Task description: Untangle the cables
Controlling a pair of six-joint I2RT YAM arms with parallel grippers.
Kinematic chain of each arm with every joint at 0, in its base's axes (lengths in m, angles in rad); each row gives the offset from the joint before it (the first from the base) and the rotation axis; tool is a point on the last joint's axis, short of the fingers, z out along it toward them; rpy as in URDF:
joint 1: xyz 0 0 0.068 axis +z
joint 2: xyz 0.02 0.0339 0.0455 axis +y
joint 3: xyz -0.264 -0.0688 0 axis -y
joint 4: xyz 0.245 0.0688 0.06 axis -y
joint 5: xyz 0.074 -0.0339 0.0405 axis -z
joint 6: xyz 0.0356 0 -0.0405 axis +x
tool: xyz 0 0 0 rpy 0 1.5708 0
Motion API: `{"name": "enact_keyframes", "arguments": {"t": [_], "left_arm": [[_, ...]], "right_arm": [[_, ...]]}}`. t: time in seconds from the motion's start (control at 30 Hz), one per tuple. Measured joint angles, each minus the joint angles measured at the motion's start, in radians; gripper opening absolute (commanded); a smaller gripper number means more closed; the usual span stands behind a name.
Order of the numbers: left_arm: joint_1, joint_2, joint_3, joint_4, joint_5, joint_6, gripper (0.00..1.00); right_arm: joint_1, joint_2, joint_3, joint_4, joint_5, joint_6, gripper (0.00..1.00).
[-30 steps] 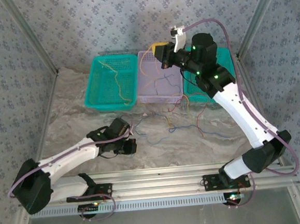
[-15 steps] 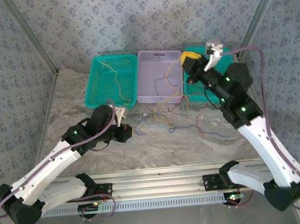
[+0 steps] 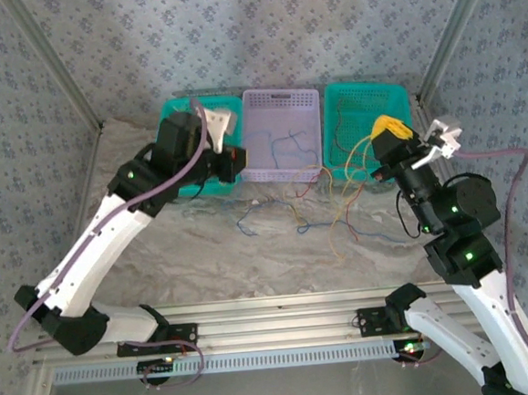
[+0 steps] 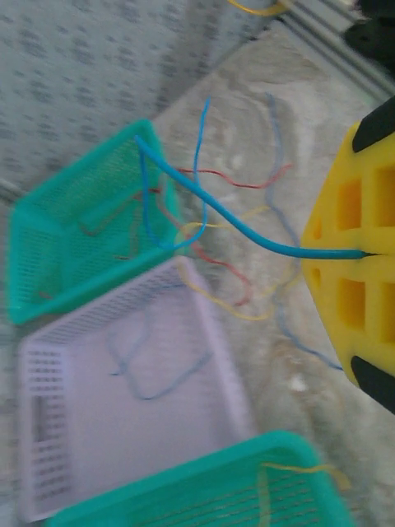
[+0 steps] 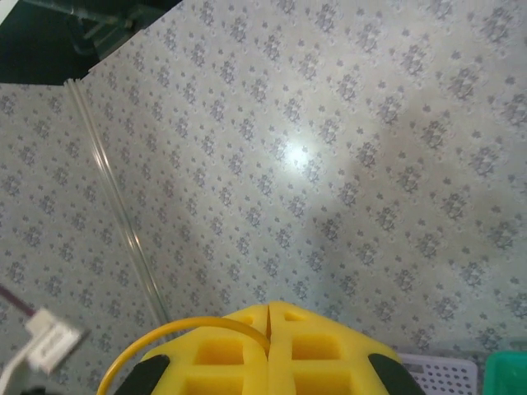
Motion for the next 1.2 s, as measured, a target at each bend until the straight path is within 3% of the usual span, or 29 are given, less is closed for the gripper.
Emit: {"name": "enact_keyframes", "arguments": {"t": [0.3, 0.77, 0.97, 1.2], "left_arm": [[0.002, 0.253, 0.542, -0.03, -0.028, 0.088, 0.0], [0.018, 0.624, 1.147, -0.062, -0.059, 0.148, 0.0], [0.02, 0.627, 1.192, -0.063, -0.054, 0.135, 0.0], [-0.008, 0.58, 1.123, -0.124, -0.048, 0.104, 0.0]], "right_arm": [[0.0, -0.097, -0.032, -0.069, 0.031, 0.0, 0.0], [0.0, -0.163, -0.051, -0.138, 0.051, 0.0, 0.0], [0.0, -0.169, -0.082, -0.138, 0.051, 0.0, 0.0], [0.0, -0.166, -0.116, -0.141, 0.051, 0.001, 0.0]]}}
